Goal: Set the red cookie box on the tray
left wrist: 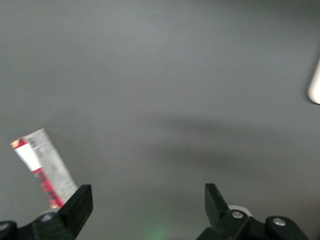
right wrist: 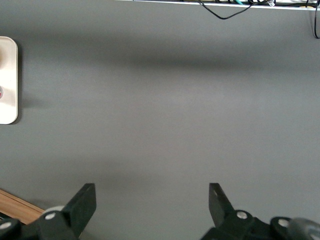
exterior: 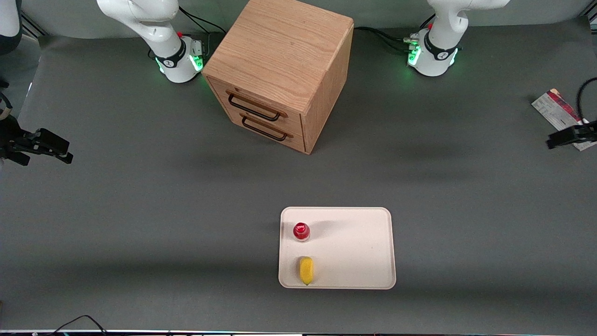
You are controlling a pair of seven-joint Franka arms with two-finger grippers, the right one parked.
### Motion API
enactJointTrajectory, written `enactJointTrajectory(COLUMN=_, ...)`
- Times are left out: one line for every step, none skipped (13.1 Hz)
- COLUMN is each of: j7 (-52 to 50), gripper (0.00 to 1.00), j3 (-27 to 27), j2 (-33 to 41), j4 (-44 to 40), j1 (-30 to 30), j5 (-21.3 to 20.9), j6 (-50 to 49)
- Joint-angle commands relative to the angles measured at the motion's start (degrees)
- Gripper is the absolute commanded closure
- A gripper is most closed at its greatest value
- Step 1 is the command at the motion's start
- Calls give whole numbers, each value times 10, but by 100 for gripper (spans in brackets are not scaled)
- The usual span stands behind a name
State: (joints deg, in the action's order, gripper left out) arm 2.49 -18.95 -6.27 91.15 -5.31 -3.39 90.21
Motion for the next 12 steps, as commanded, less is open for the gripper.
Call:
enactJointTrajectory(j7=76, gripper=0, j3=-98, j2=-31, j4=-3, j1=5, j5=-6, j6=23)
enactJointTrajectory(j7=84, gripper=0, j3=-124, j2=-38, j4=2, j1=8, j5=-5, j6=29)
enactJointTrajectory(j7=92, gripper=0, j3=-139, j2=-40, j4=16, j1=22, j5=-3, j6=43)
enactJointTrajectory(j7=101, gripper=0, j3=-145, j2=-38, j4=39, j1=45, j5=-2, j6=69)
enactJointTrajectory(j7=125, gripper=0, j3=-149, j2=-36, j4=64, j1=67, j5=-1, j6=98)
enactJointTrajectory(j7=155, gripper=0, j3=-155, j2=-36, j4=88, j1=94, j5=3, j6=133)
enactJointTrajectory(j7=180, gripper=0, j3=-159, j2=-37, j4=113, j1=121, j5=10, j6=169)
enactJointTrajectory(j7=186, gripper=0, j3=-159, j2=-38, j4=140, j1=143, j5=21, j6=207)
enactJointTrajectory(j7=187, gripper=0, j3=-159, j2=-38, j4=170, j1=157, j5=24, j6=243)
enactJointTrajectory(j7=187, gripper=0, j3=-159, j2=-38, j4=199, j1=166, j5=25, j6=276)
enactJointTrajectory(j7=187, gripper=0, j3=-159, j2=-38, j4=226, j1=176, j5=25, j6=307)
enactJointTrajectory(j7=187, gripper=0, j3=-159, j2=-38, j4=249, j1=182, j5=29, j6=328)
